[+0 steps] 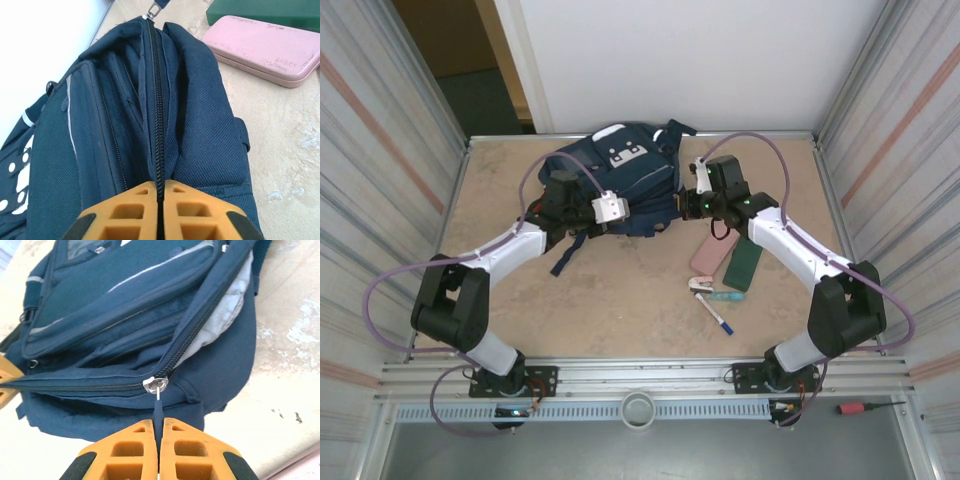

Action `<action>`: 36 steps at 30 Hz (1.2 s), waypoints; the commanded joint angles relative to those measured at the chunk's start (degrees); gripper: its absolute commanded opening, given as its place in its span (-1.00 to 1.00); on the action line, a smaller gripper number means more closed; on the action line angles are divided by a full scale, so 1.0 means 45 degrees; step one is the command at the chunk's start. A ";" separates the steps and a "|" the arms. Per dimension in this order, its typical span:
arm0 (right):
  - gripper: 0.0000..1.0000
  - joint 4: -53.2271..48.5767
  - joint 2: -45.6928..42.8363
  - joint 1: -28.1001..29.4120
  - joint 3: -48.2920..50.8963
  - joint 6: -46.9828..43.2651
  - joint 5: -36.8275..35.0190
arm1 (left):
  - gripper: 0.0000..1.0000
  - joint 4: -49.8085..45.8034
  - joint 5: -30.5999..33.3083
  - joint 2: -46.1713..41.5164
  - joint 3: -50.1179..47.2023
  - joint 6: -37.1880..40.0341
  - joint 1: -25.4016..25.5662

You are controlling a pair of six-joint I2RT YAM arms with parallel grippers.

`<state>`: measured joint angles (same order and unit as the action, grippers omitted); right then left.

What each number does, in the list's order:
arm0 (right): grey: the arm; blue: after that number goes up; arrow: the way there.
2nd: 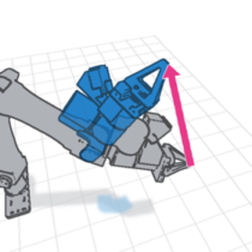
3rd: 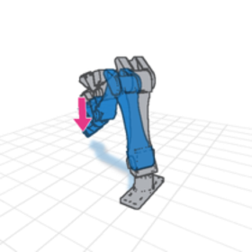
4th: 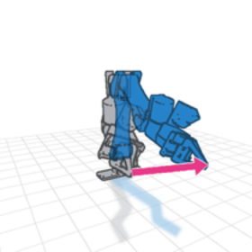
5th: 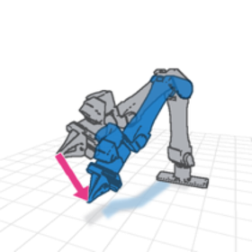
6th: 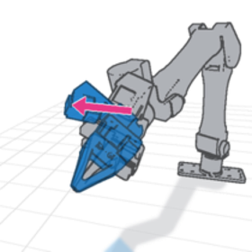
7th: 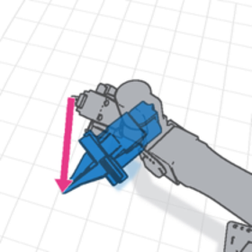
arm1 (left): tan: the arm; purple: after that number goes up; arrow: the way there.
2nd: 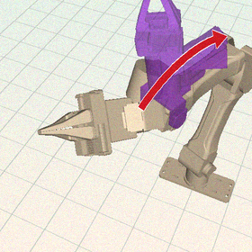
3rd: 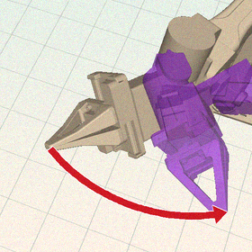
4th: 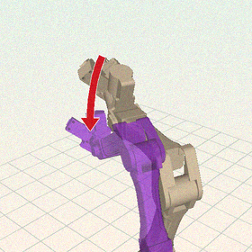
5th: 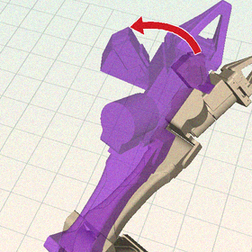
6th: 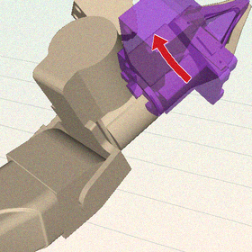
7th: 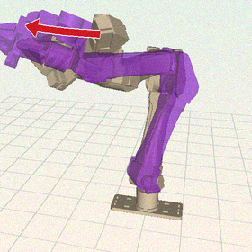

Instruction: Pack the student bag

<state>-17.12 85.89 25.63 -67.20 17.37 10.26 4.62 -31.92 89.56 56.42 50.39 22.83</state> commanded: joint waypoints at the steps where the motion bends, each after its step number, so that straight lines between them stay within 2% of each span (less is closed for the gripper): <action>1: -1.00 -0.0115 -0.0519 0.0384 -0.0844 0.0111 0.0328 | -0.56 -0.0356 0.0179 -0.0507 0.0235 -0.0237 -0.0073; 4: -1.00 -0.0245 -0.0607 0.0683 -0.1071 0.0276 0.0493 | -0.22 -0.0839 -0.0173 -0.0605 0.0626 -0.0636 0.0353; 8: -1.00 -0.0317 -0.0726 0.0952 -0.1122 0.0398 0.0469 | 0.08 -0.1066 -0.0187 -0.0506 0.1089 -0.0868 0.1028; 10: -1.00 -0.0345 -0.0827 0.1060 -0.1117 0.0455 0.0473 | 0.16 -0.1310 0.0152 -0.0207 0.1490 -0.0806 0.1492; 14: -1.00 -0.0336 -0.0958 0.1267 -0.1112 0.0554 0.0476 | 0.18 -0.2089 0.0768 0.0671 0.2418 -0.0652 0.2068; 17: -1.00 -0.0336 -0.1144 0.1262 -0.0992 0.0623 0.0425 | 0.08 -0.2469 0.0814 0.1201 0.2904 -0.0675 0.2095; 20: -1.00 -0.0261 -0.1364 0.1248 -0.0794 0.0689 0.0357 | -0.13 -0.2936 0.0917 0.1591 0.3304 -0.0577 0.2076; 23: -1.00 -0.0218 -0.1569 0.1208 -0.0637 0.0767 0.0332 | -0.38 -0.3337 0.0960 0.1852 0.3647 -0.0514 0.1935; 28: -1.00 -0.0231 -0.1894 0.0954 -0.0155 0.0891 -0.0272 | -1.00 -0.3668 0.0541 0.1658 0.3763 -0.0710 0.1497; 33: -1.00 -0.0893 -0.1410 0.0616 0.0215 0.0886 -0.2044 | -1.00 -0.1298 -0.1318 0.0251 0.2148 -0.1511 0.0894; 36: -1.00 -0.0999 -0.1124 0.0509 0.0478 0.0769 -0.3147 | -1.00 -0.0129 -0.1962 -0.0326 0.1443 -0.2009 0.0540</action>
<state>-19.55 81.30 30.41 -66.28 20.53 7.44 -3.20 -35.75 93.21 64.73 44.66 28.21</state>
